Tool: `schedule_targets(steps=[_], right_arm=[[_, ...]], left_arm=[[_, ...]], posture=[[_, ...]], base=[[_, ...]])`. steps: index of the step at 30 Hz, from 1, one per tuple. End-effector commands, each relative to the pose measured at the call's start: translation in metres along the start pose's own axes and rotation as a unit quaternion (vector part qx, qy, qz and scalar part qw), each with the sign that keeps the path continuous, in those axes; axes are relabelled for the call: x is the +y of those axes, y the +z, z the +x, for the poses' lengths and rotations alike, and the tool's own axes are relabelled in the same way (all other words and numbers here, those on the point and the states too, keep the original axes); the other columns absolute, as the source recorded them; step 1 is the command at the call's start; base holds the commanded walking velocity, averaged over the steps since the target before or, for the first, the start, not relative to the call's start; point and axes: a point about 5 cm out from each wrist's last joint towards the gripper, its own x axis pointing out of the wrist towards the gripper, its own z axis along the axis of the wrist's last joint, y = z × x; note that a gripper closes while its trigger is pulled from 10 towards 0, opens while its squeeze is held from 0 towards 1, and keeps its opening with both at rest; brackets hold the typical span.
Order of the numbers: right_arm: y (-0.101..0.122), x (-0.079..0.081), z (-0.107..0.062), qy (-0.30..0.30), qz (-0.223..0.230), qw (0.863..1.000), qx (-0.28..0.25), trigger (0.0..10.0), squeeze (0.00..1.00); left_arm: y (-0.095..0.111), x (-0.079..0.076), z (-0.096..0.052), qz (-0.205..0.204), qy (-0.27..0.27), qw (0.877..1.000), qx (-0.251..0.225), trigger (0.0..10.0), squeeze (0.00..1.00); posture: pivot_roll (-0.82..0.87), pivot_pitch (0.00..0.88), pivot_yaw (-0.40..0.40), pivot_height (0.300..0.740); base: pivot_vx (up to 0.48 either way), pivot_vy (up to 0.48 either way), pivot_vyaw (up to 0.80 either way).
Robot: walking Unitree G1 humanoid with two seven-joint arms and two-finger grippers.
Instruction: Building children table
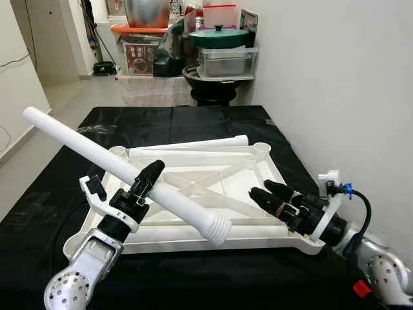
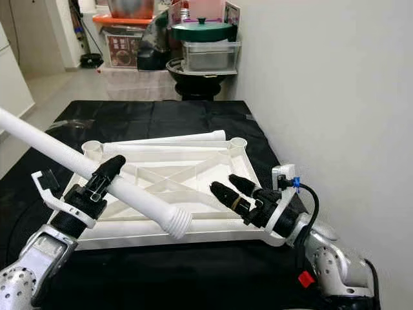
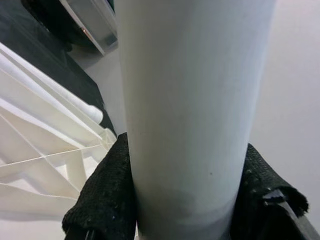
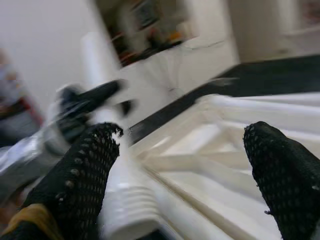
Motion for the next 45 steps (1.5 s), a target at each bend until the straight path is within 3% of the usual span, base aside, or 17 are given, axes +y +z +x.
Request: schedule_targets(steps=[1,2,4,5,10,14,22,28,36,45], right_arm=[[0.001,0.011,0.01,0.05,-0.029,0.998,0.034,10.0,0.69],[-0.001,0.014,0.015,0.069,-0.041,0.995,0.053,10.0,0.4],[-0.002,0.016,0.019,0.079,-0.048,0.994,0.064,10.0,0.4],[-0.007,0.013,0.03,0.064,-0.049,0.994,0.079,10.0,0.0],[-0.029,0.017,0.065,0.049,0.008,0.992,0.115,10.0,0.0],[-0.042,0.019,0.077,0.049,0.018,0.989,0.137,10.0,0.0],[-0.045,0.029,0.085,0.074,0.026,0.986,0.15,10.0,0.0],[-0.053,0.039,0.084,0.105,0.033,0.975,0.194,10.0,0.0],[-0.068,0.05,0.079,0.122,0.059,0.96,0.247,10.0,0.0],[-0.072,0.054,0.09,0.114,0.062,0.963,0.236,10.0,0.0]], left_arm=[[0.004,-0.001,0.006,0.025,-0.012,0.999,0.02,10.0,0.0],[0.008,-0.002,0.01,0.038,-0.019,0.999,0.03,10.0,0.0],[0.011,-0.003,0.013,0.045,-0.023,0.998,0.036,10.0,0.0],[0.014,-0.006,0.02,0.054,-0.039,0.997,0.048,10.0,0.0],[0.007,-0.021,0.038,0.047,-0.096,0.989,0.105,10.0,0.0],[-0.011,-0.031,0.036,0.041,-0.139,0.976,0.162,10.0,0.0],[-0.024,-0.022,0.032,0.053,-0.132,0.967,0.213,10.0,0.0],[-0.025,-0.015,0.037,0.084,-0.135,0.957,0.243,10.0,0.0],[-0.023,-0.018,0.041,0.109,-0.146,0.952,0.244,10.0,0.0],[-0.029,-0.017,0.041,0.089,-0.147,0.956,0.239,10.0,0.0]], posture=[[0.0,0.0,0.008,0.74],[0.0,0.0,0.009,0.74],[0.0,0.0,0.009,0.74],[0.01,0.0,0.014,0.74],[0.0,0.0,0.024,0.74],[0.01,0.0,0.025,0.74],[0.01,0.0,0.029,0.74],[0.0,0.0,0.039,0.74],[0.0,0.0,0.039,0.74],[-0.01,0.0,0.039,0.74]], base=[[0.0,0.0,0.0],[0.0,0.0,0.0],[0.0,0.0,0.0],[0.0,0.0,0.0],[0.0,0.0,0.0],[0.0,0.0,0.0],[0.0,0.0,0.0],[0.0,0.0,0.0],[0.0,0.0,0.0],[0.0,0.0,0.0]])
